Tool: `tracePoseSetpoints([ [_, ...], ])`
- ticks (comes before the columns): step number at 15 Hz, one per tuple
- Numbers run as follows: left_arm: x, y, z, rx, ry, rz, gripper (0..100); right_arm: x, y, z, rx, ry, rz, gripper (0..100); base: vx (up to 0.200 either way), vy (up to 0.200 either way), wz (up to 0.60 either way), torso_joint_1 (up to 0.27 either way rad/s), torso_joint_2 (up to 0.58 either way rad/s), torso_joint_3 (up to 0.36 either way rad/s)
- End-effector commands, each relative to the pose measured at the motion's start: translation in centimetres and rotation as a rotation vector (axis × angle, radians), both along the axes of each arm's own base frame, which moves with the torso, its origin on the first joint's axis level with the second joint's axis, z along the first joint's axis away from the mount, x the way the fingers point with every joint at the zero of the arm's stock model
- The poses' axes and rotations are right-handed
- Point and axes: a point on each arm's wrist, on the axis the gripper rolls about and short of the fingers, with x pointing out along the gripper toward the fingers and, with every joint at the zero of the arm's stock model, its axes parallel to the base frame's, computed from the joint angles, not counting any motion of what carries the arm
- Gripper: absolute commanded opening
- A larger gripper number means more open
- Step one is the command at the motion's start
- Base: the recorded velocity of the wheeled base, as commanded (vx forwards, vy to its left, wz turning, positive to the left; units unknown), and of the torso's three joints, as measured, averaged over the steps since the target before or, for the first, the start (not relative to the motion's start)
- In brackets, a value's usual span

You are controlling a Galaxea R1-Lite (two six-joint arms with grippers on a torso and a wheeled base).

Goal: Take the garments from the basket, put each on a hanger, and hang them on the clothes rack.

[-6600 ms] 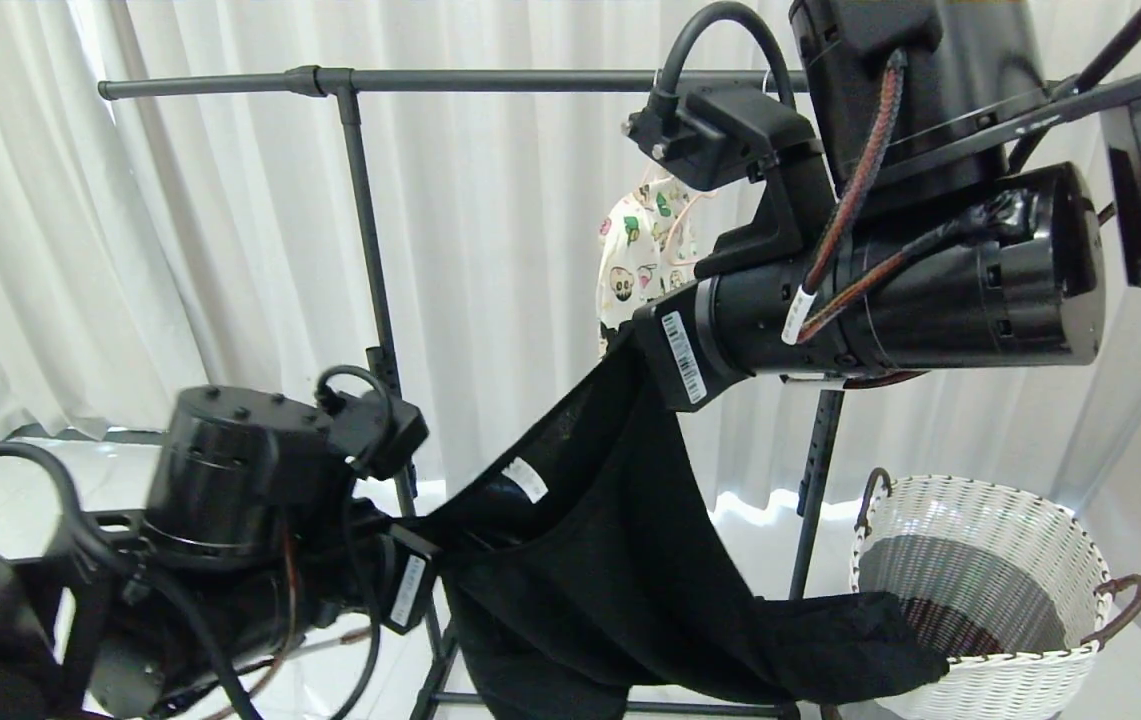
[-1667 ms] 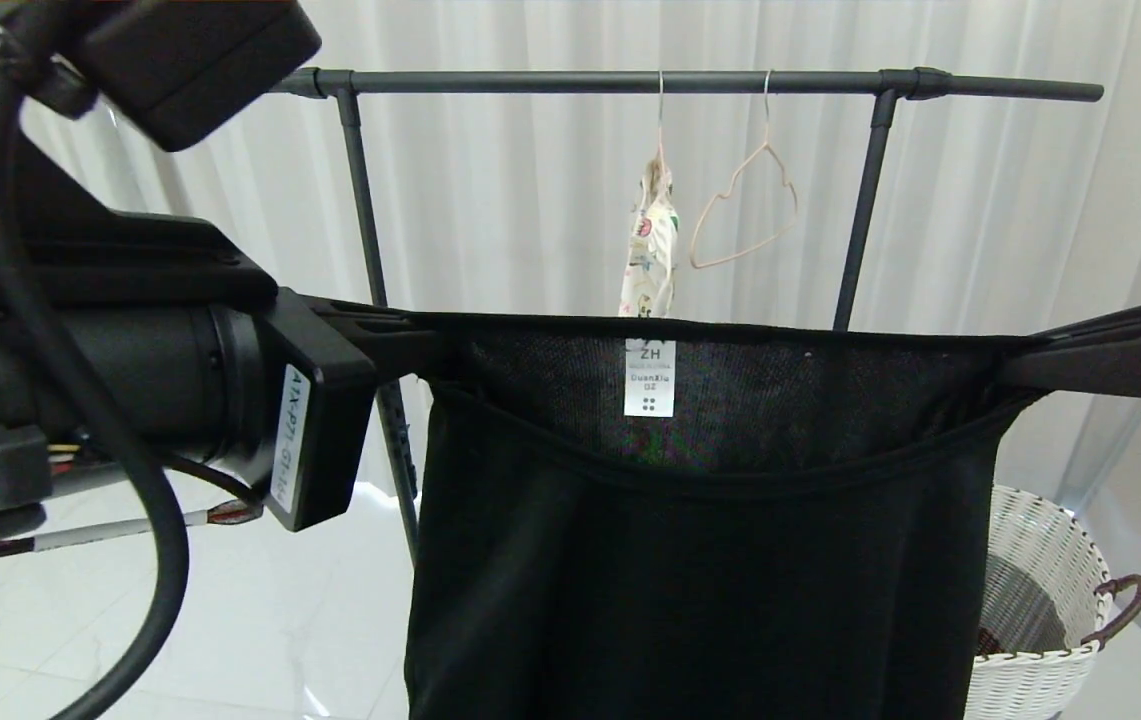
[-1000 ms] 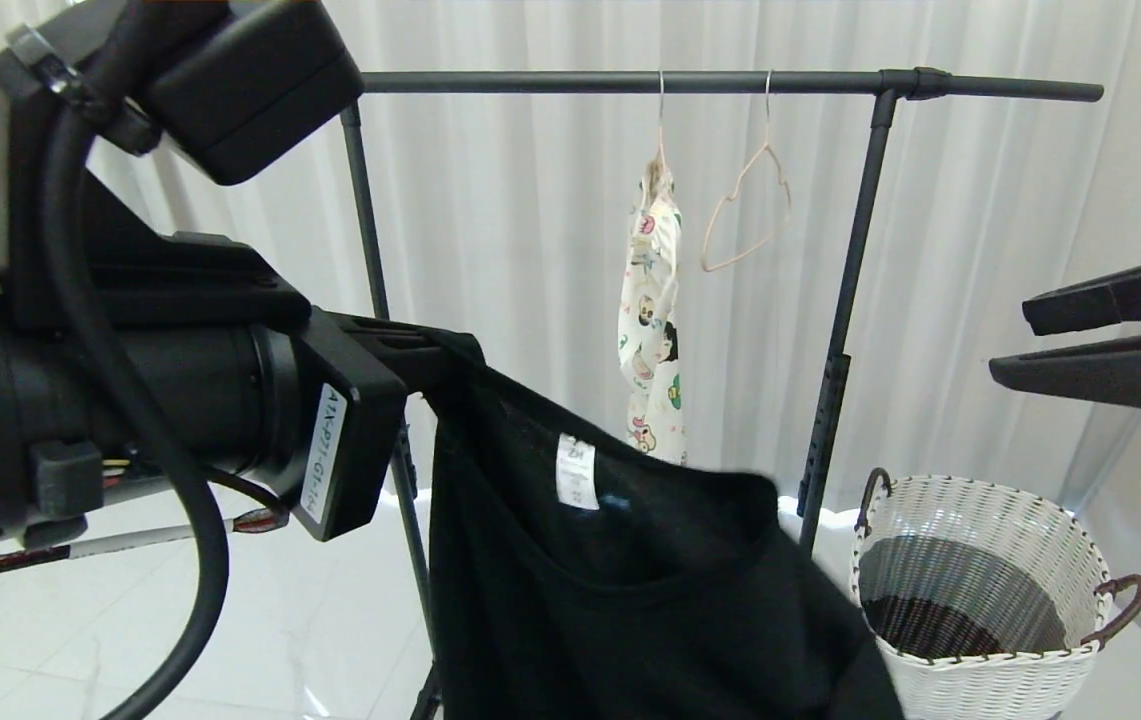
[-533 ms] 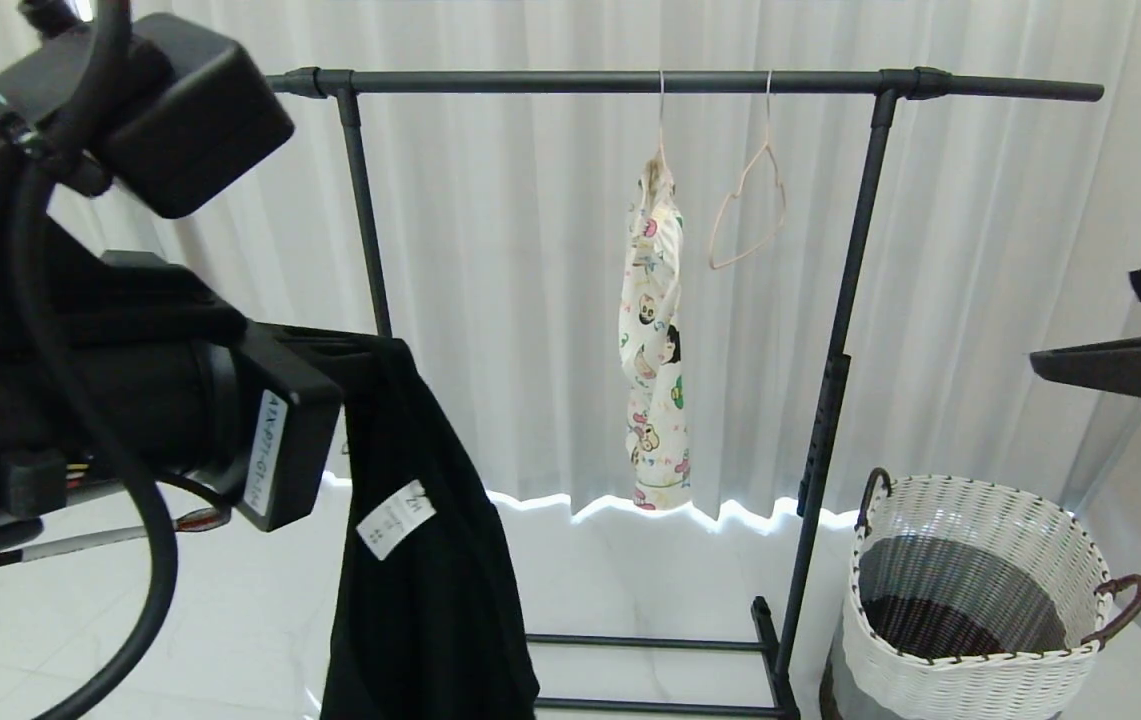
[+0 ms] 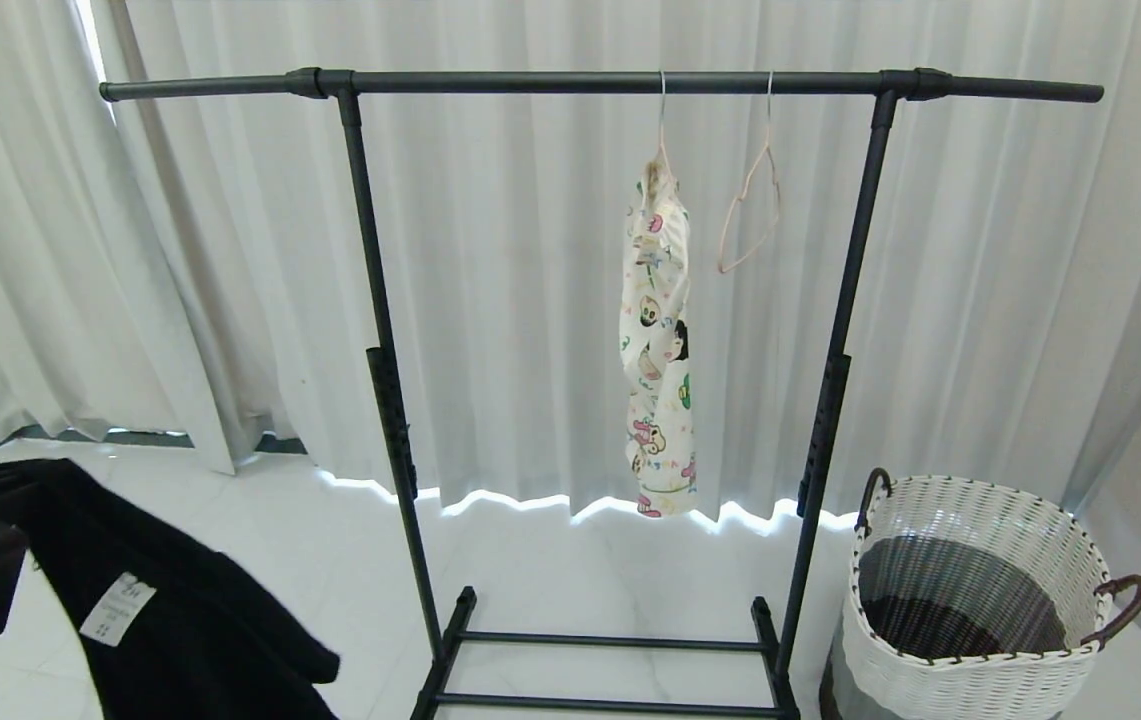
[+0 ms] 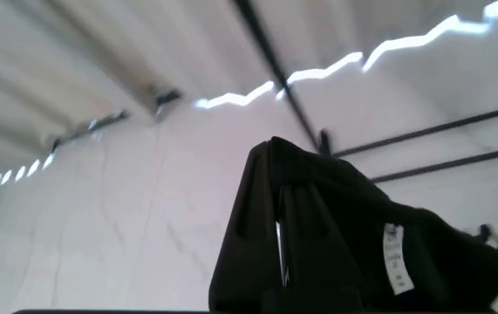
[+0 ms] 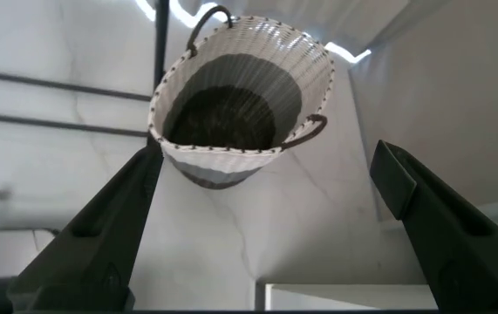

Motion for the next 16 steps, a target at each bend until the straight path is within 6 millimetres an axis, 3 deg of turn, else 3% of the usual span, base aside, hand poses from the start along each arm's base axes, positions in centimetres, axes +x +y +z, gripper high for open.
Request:
tracePoseSetpoints([
  [1,-2.2,1.4,-1.5,-0.019,-0.017,0.079,0,-1.0,-0.6,-1.0,0.002,-0.011,-0.031,100,0.0,0.0,0.0,0.0,0.0,0.0],
  [4,-2.0,1.4,-1.7,-0.151,-0.011,0.098,0,-1.0,-0.7,-1.3,0.029,-0.062,-0.025,100,0.0,0.0,0.0,0.0,0.0,0.0],
  [8,-1.7,1.4,-2.0,-0.169,0.005,0.108,0,-0.7,-0.6,-1.3,0.058,-0.074,-0.012,100,0.0,0.0,0.0,0.01,-0.03,-0.023],
  [16,0.5,1.0,-1.4,-0.174,-0.047,0.102,0,-0.6,-0.5,-1.0,0.091,-0.105,-0.009,100,0.0,0.0,0.0,0.143,-0.4,-0.261],
])
